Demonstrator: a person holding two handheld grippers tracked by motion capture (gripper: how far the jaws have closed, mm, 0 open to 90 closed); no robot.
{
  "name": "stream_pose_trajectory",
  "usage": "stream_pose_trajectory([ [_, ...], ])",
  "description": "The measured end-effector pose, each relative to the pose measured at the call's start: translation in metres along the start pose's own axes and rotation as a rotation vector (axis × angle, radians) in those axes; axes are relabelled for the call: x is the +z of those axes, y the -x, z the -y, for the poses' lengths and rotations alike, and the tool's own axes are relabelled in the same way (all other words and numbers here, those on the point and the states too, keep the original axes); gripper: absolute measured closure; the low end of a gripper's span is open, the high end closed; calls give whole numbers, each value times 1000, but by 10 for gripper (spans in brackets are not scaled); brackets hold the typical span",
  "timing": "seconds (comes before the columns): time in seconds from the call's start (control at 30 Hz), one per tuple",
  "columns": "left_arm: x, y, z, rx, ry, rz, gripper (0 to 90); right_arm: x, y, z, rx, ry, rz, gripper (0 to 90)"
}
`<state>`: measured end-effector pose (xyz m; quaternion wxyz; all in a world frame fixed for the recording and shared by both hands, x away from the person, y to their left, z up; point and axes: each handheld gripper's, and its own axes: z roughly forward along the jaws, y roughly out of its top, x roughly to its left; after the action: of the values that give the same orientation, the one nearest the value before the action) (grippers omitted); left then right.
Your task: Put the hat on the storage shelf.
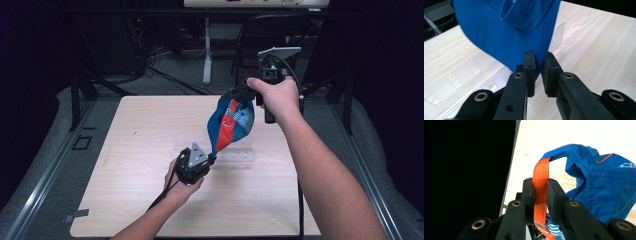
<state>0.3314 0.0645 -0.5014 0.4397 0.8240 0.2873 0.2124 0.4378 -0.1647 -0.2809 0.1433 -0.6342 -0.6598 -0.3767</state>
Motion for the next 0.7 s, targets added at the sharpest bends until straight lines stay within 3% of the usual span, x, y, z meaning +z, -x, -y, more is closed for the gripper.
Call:
stream_pose_trajectory([
  [0.43,-2,-10,7,-13,7,1,865,8,2,0,-1,-21,1,781],
  [0.7,-4,-14,9,2,17,9,876,10,3,1,-3,-17,-3,781],
])
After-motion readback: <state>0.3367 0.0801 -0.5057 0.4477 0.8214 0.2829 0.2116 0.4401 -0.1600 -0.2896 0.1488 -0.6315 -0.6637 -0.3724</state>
